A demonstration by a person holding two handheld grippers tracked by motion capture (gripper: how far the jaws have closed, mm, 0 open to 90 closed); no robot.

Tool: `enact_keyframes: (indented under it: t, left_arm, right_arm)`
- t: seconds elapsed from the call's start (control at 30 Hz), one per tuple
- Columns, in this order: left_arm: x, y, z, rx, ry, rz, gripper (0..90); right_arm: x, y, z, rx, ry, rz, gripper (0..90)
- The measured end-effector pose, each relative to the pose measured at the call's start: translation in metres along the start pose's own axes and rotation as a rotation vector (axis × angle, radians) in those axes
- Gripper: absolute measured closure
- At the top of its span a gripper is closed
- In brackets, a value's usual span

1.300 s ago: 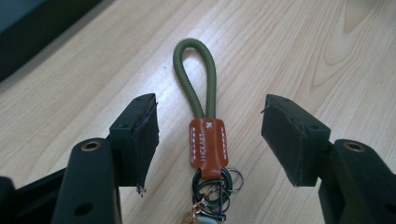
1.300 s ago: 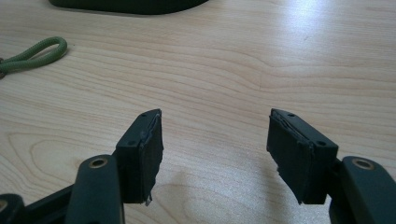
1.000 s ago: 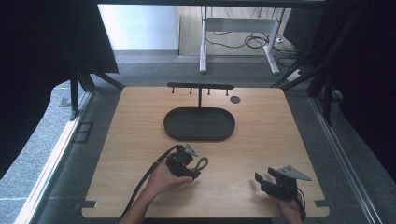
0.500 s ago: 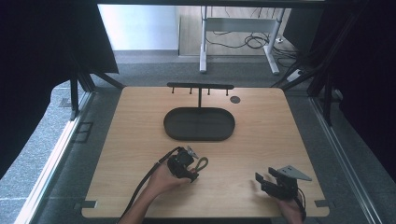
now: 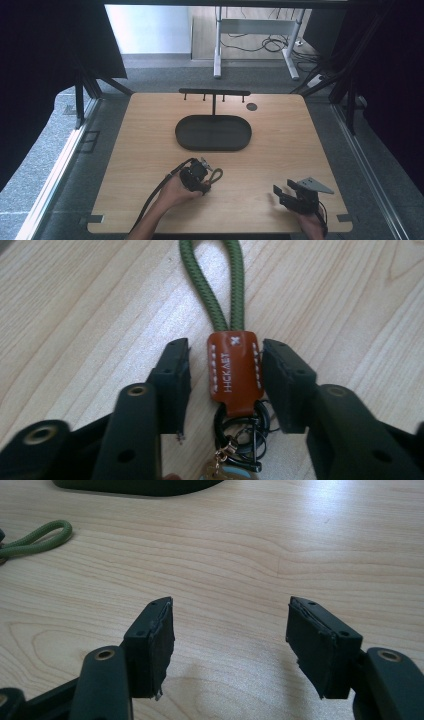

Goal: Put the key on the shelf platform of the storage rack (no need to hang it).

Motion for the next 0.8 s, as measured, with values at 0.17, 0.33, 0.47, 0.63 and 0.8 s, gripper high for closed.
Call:
enact_keyframes:
  t: [0.17,0.33,0.47,0.63,0.8]
  left_arm:
    - [0.000,0.002,0.001,-0.010,-0.008,-0.022,66.3]
    - [-0.001,0.002,0.002,-0.013,-0.023,-0.037,66.9]
    - [-0.003,0.001,0.009,0.020,-0.013,-0.037,67.0]
    - [-0.007,-0.004,0.027,0.017,0.022,-0.031,67.0]
    - [-0.011,-0.012,0.049,0.036,0.074,-0.026,67.1]
  right_arm:
    - [0.000,0.000,0.000,0.000,0.000,0.003,36.6]
    - [0.000,0.000,0.000,0.000,-0.001,0.000,36.6]
    - [0.000,0.000,0.000,0.000,0.002,-0.002,36.6]
    - [0.000,0.000,0.000,0.000,0.001,-0.002,36.6]
    - [0.000,0.000,0.000,0.001,0.004,-0.002,36.6]
Point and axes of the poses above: each handheld gripper's, and its own axes: z roughly backward along the jaws, x roughly out of its underside, y roughly to its right, the point moved 2 cm from there along -z, roughly forward along the jaws, and after that the axes turned 3 degrees about x, right-handed, at the moved point
